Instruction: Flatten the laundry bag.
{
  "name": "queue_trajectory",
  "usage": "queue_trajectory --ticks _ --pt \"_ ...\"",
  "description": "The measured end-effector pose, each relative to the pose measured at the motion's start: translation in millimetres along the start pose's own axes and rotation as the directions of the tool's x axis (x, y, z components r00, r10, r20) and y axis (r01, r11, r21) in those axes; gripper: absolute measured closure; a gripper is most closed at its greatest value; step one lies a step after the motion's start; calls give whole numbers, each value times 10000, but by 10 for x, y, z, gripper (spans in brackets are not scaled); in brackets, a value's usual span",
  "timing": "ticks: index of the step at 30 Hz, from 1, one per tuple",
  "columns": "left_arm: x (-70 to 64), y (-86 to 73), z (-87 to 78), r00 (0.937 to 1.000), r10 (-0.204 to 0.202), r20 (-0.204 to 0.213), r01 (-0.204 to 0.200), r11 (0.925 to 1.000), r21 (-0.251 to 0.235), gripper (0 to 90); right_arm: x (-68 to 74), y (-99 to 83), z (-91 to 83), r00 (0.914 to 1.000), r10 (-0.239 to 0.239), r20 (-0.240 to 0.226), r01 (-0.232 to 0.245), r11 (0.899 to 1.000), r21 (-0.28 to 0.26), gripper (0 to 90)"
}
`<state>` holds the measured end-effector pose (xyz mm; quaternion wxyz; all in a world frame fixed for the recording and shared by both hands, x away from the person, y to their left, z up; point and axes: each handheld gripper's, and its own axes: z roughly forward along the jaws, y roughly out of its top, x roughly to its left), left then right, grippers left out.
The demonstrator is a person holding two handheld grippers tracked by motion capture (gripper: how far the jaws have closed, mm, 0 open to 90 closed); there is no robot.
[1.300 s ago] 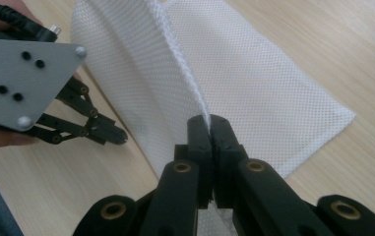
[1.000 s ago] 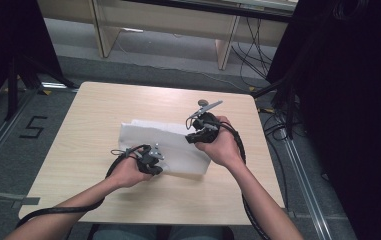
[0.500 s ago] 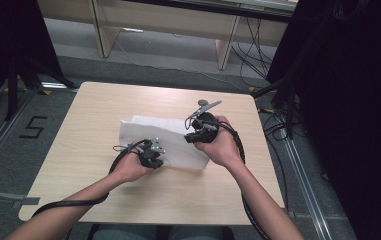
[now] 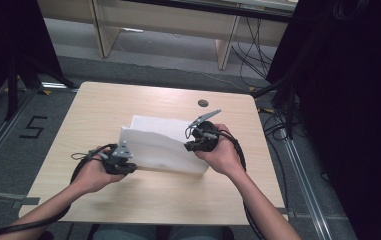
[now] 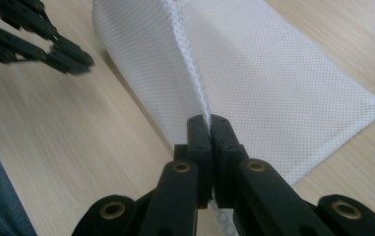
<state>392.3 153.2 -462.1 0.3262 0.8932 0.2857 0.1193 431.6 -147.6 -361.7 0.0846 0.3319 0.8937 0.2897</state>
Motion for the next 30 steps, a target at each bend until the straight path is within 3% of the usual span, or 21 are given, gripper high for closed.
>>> queue_trajectory --ticks 3,5,7,10,11,13,16,18,20,22,30 --pt "27 -133 -123 9996 -203 -201 199 9996 -217 828 51 -47 12 9999 104 -68 -105 9998 -142 896" --pt "66 -259 -229 9979 -528 -364 515 9981 -351 820 85 -98 5 9998 -42 -183 43 10000 75 895" --pt "87 -295 -257 9970 -577 -508 561 9979 -330 818 108 -114 7 9999 74 -143 -72 9998 171 895" --pt "150 -386 -332 9941 -777 -758 757 9967 -296 807 133 -171 24 9993 -216 -301 220 9997 116 895" --pt "171 -414 -354 9922 -901 -864 872 9955 -365 803 155 -179 16 9996 -1 -266 8 9997 249 895" --pt "210 -461 -409 9889 -1039 -1058 1006 9943 -356 797 168 -212 24 9992 -296 -280 300 9994 149 895" --pt "245 -510 -458 9865 -1048 -1258 1019 9944 -295 791 208 -249 28 9991 -128 -416 140 9995 295 895" --pt "270 -548 -471 9842 -1091 -1396 1065 9940 -261 785 211 -271 39 9980 -454 -435 462 9988 179 895" --pt "302 -586 -470 9809 -1252 -1491 1241 9921 -169 776 243 -295 37 9988 -205 -434 221 9991 374 895" --pt "324 -599 -469 9804 -1216 -1548 1209 9926 -135 767 264 -335 58 9976 -443 -524 461 9984 334 895" --pt "340 -523 -469 9771 -1158 -1784 1089 9929 -480 749 327 -484 125 9955 -437 -836 487 9970 595 895"
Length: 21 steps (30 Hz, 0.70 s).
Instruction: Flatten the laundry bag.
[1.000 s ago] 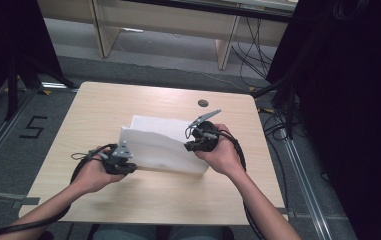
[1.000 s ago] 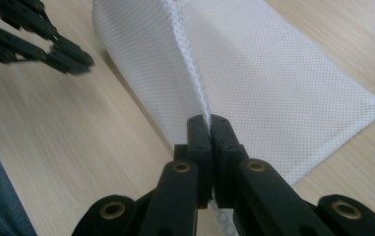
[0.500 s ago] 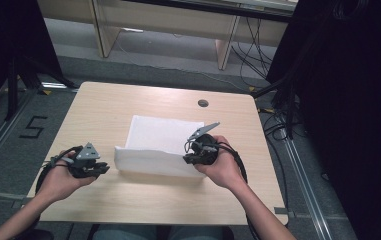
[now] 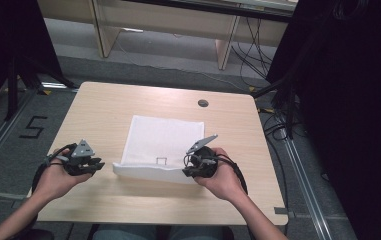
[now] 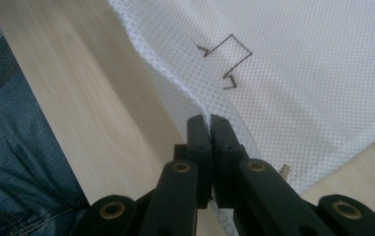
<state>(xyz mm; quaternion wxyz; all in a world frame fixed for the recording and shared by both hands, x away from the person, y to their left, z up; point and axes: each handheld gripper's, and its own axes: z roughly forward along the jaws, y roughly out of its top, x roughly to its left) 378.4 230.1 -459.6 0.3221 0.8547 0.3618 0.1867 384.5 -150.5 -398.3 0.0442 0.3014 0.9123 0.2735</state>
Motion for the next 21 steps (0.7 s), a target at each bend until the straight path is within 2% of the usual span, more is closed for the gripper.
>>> queue_trajectory --ticks 1,2,4,6,9,10,11,13,15,16,17,18,19,20,21 --pt "1 16 -3 10000 36 -19 -35 10000 34 749 1 -26 12 10000 -46 22 46 10000 24 895" --pt "-7 23 4 10000 11 -58 -12 9999 -105 749 15 -57 30 9999 127 -10 -127 9999 108 895" --pt "-6 47 0 9997 224 -60 -224 9997 -24 747 24 -101 58 9998 177 -66 -176 9998 127 895" --pt "-25 58 19 10000 76 -4 -76 9999 -138 745 30 -143 87 9998 189 -113 -187 9996 195 895" --pt "-37 86 27 9997 224 -24 -224 9996 -161 737 37 -193 122 9996 206 -181 -201 9994 274 894" --pt "-49 93 35 10000 53 37 -52 9998 -200 737 51 -205 126 9990 351 -266 -341 9987 382 894" --pt "-44 107 30 9997 230 31 -230 9996 -166 735 40 -215 141 9995 150 -288 -140 9993 336 894" --pt "-58 130 27 9997 244 -7 -245 9994 -231 730 67 -241 161 9987 412 -284 -398 9981 469 895" --pt "-81 151 40 9999 123 41 -121 9991 -395 726 70 -249 173 9986 421 -334 -406 9982 452 895" --pt "-89 175 35 9994 342 61 -340 9990 -306 723 62 -263 195 9989 228 -418 -209 9987 463 894" --pt "-89 175 35 9994 342 61 -340 9990 -306 720 62 -263 195 9989 228 -418 -209 9987 463 894" --pt "-122 180 62 9999 -18 106 24 9984 -564 720 66 -272 200 9991 187 -383 -169 9988 466 894" --pt "-130 190 64 9999 87 97 -81 9984 -559 713 89 -293 210 9984 392 -410 -366 9974 620 894" --pt "-120 202 51 9989 433 172 -429 9988 -256 713 89 -293 210 9984 392 -410 -366 9974 620 894" --pt "-151 208 73 9996 202 189 -194 9988 -451 710 78 -302 230 9989 191 -433 -168 9984 535 894"
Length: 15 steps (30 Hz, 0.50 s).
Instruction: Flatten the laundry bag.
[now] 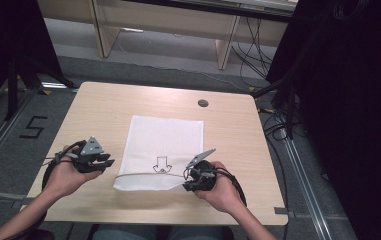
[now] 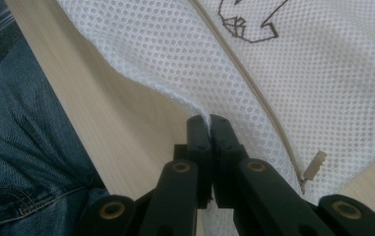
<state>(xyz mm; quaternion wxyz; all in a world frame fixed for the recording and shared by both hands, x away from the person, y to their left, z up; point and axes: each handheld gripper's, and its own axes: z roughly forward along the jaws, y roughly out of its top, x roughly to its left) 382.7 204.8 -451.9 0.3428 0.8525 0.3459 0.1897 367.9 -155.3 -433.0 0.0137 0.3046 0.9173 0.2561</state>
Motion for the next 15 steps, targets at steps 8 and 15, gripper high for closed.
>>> queue_trajectory --ticks 8,15 --pt "-86 105 40 9986 465 270 -468 9989 95 686 -2 -99 99 9991 391 -140 -385 9986 358 893" --pt "-197 179 96 9968 604 522 -604 9982 -30 664 -62 -173 198 9977 659 -171 -649 9966 508 892"
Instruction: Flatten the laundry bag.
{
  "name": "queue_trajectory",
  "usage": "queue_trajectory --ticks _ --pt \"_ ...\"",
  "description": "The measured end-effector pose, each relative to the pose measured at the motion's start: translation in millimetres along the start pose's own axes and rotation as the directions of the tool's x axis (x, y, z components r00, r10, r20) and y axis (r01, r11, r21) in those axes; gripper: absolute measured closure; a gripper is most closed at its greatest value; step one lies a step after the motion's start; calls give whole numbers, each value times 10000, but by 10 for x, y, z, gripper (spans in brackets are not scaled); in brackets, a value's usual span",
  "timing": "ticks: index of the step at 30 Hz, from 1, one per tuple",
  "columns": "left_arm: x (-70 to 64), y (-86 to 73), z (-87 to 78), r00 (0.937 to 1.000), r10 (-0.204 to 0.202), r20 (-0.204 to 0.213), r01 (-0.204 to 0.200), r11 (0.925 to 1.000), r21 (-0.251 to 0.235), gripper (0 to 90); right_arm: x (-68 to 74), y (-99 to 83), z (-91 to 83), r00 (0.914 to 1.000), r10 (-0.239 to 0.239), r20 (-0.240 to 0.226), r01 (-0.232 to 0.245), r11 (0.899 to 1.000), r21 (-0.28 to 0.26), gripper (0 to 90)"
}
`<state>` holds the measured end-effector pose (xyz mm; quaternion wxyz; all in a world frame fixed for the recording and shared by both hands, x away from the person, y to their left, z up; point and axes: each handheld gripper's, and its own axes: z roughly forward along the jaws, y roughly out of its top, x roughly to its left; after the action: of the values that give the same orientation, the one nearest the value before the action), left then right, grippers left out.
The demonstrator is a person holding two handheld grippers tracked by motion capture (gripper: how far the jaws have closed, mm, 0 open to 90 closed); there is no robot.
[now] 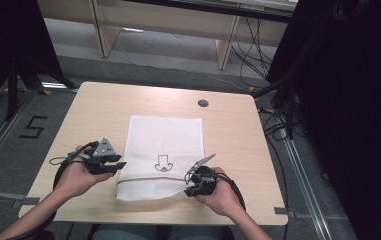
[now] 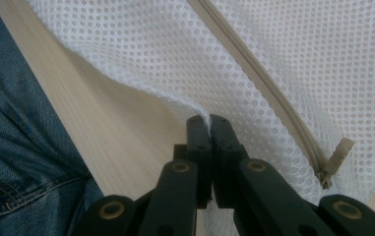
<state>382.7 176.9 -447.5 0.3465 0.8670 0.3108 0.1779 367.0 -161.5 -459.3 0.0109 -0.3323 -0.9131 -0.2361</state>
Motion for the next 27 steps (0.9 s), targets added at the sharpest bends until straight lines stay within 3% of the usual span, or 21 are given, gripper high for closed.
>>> queue_trajectory --ticks 1,3,5,7,12,14,18,19,20,27 --pt "-24 6 22 9999 -164 -21 164 9998 -134 661 -3 -7 11 9998 154 -85 -153 9999 65 891" --pt "-37 14 27 9999 -121 -14 120 9999 -116 658 -15 -15 26 9998 176 -88 -176 9998 71 890" --pt "-47 37 51 9995 300 119 -301 9995 40 651 -47 -28 54 9994 319 -127 -318 9995 88 890" --pt "-70 38 65 9998 123 139 -124 9999 10 648 -53 -30 57 9990 435 -139 -433 9990 118 889" --pt "-121 71 126 9995 120 275 -119 9999 -31 641 -113 -38 85 9988 496 -34 -495 9988 39 889" --pt "-125 95 136 9989 331 322 -332 9994 15 638 -132 -39 96 9979 644 51 -644 9979 -59 889" --pt "-153 129 176 9993 217 314 -216 9998 -37 635 -177 -26 109 9961 840 285 -830 9959 -345 890" --pt "-151 140 182 9988 407 289 -406 9992 -16 635 -184 -21 113 9954 899 336 -885 9952 -425 890" --pt "-164 139 198 9991 251 337 -251 9997 -1 635 -190 -12 117 9949 942 358 -925 9946 -480 888" --pt "-209 143 258 9979 402 511 -405 9992 45 635 -73 -13 156 9987 503 92 -500 9985 -231 860"
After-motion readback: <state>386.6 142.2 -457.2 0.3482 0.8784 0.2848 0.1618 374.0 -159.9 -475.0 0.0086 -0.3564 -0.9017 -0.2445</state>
